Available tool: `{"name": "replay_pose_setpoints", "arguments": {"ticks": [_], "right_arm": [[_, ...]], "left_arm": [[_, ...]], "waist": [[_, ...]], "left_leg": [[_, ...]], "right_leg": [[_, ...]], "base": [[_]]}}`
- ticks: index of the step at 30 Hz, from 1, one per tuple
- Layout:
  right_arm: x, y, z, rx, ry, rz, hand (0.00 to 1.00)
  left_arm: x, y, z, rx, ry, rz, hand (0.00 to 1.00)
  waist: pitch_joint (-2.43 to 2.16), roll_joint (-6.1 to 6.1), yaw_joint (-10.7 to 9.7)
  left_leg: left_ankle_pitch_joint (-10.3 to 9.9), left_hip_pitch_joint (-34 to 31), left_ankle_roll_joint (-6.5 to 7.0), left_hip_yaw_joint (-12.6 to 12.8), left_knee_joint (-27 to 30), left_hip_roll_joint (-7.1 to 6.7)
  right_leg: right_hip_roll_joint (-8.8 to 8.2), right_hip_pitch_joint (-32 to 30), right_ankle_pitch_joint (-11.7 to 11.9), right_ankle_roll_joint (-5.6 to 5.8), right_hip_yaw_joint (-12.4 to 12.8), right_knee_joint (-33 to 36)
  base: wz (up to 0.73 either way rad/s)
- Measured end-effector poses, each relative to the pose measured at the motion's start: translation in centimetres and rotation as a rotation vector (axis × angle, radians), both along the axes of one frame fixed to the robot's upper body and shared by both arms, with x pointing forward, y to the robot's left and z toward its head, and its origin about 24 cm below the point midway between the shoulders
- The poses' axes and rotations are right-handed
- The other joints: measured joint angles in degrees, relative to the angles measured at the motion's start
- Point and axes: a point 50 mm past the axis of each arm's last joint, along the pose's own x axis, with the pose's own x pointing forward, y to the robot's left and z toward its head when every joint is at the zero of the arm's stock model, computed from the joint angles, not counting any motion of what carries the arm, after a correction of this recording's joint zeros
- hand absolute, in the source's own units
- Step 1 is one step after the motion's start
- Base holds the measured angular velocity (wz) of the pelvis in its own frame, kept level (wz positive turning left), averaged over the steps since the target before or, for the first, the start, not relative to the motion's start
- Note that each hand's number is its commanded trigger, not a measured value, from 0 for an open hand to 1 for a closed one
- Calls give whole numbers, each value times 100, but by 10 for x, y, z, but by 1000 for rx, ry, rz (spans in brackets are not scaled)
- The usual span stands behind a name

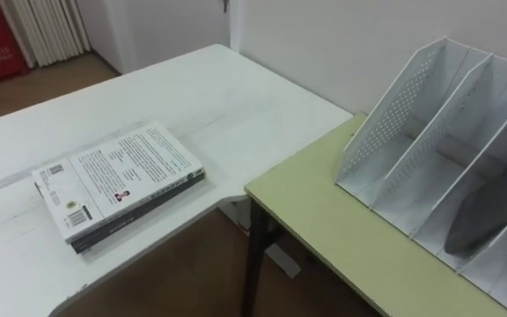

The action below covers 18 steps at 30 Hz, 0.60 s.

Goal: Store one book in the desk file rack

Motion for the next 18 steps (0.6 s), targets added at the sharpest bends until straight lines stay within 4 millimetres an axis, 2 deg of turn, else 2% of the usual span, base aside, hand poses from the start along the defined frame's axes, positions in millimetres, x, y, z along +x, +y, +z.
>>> {"name": "replay_pose_setpoints", "arguments": {"ticks": [1, 3, 11, 18], "right_arm": [[-3, 0, -2, -19, 7, -31, 0], [-10, 1, -5, -43, 23, -78, 0], [-31, -3, -12, -137, 68, -335, 0], [-36, -6, -13, -193, 67, -374, 0]], "left_arm": [[-2, -1, -1, -1, 4, 3, 0], [-4, -1, -1, 0, 8, 7, 0], [-19, -3, -4, -5, 28, 73, 0], [-20, -2, -4, 6, 34, 63, 0]], "waist": [[-25, 21, -31], [-40, 31, -62], [-19, 97, -312], [-12, 132, -399]], "left_leg": [[-1, 12, 0, -1, 1, -1], [-1, 29, -1, -17, 6, 0], [-8, 208, -13, -83, -93, -8], [-9, 208, -15, -83, -99, -7]], "right_leg": [[2, 52, -1, 1, -5, -13], [17, 82, 3, 0, 8, -59], [23, 203, -32, 6, 22, -93], [25, 198, -40, 4, 40, -98]], "base": [[6], [2], [0], [0]]}}
